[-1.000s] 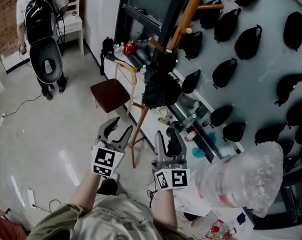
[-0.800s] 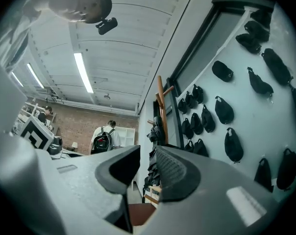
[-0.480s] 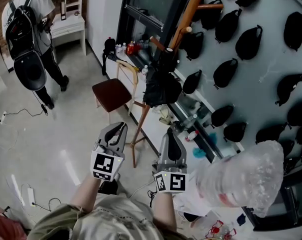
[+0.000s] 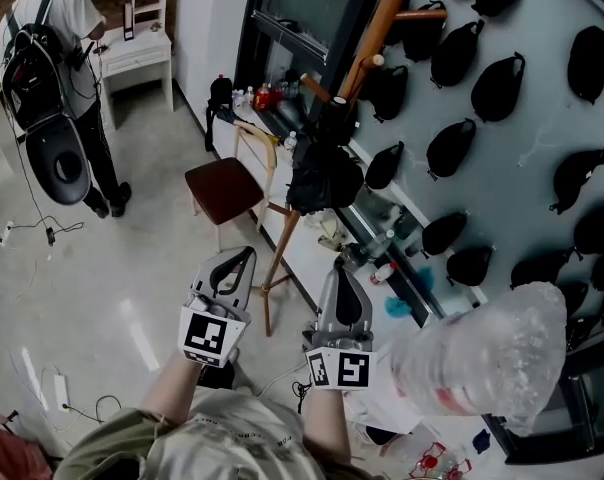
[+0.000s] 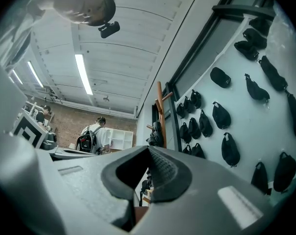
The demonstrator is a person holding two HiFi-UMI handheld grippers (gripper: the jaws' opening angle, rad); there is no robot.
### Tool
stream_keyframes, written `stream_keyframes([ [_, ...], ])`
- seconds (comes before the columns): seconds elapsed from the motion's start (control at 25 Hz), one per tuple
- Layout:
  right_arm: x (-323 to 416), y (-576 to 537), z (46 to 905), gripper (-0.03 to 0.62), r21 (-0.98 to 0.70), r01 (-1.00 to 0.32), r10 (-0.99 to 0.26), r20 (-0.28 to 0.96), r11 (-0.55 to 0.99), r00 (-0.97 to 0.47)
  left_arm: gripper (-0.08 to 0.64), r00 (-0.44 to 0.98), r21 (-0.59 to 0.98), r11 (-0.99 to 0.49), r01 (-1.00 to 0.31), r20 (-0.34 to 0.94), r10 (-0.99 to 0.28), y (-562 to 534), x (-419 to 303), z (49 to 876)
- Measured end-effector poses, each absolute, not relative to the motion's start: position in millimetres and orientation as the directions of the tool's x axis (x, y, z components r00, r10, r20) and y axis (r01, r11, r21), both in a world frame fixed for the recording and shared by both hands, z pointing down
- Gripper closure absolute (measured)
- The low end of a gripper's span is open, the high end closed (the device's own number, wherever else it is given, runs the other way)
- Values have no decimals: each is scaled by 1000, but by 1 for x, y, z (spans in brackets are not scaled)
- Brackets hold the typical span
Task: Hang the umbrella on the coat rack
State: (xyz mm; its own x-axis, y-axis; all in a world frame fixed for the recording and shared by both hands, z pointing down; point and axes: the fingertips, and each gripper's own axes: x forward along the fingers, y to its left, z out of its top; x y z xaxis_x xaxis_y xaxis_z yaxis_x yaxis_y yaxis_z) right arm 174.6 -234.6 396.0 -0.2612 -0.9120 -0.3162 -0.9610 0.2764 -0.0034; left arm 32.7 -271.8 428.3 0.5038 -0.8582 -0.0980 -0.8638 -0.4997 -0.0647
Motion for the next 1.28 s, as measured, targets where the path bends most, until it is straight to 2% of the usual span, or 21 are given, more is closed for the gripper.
stream_keyframes([
  [0.6, 171, -230, 386, 592, 35, -958, -896, -347, 285, -279, 549, 501, -72, -496, -865, -143, -854, -268, 35, 416],
  [0.8, 172, -238, 398, 592, 107, -967, -930, -266, 233, -253, 549, 501, -71, -496, -866, -119, -857, -268, 36, 423],
  [1.28, 171, -231, 394, 593, 126, -962, -923, -275, 243, -269, 549, 507, -67, -503, -862, -102, -856, -264, 39, 427],
])
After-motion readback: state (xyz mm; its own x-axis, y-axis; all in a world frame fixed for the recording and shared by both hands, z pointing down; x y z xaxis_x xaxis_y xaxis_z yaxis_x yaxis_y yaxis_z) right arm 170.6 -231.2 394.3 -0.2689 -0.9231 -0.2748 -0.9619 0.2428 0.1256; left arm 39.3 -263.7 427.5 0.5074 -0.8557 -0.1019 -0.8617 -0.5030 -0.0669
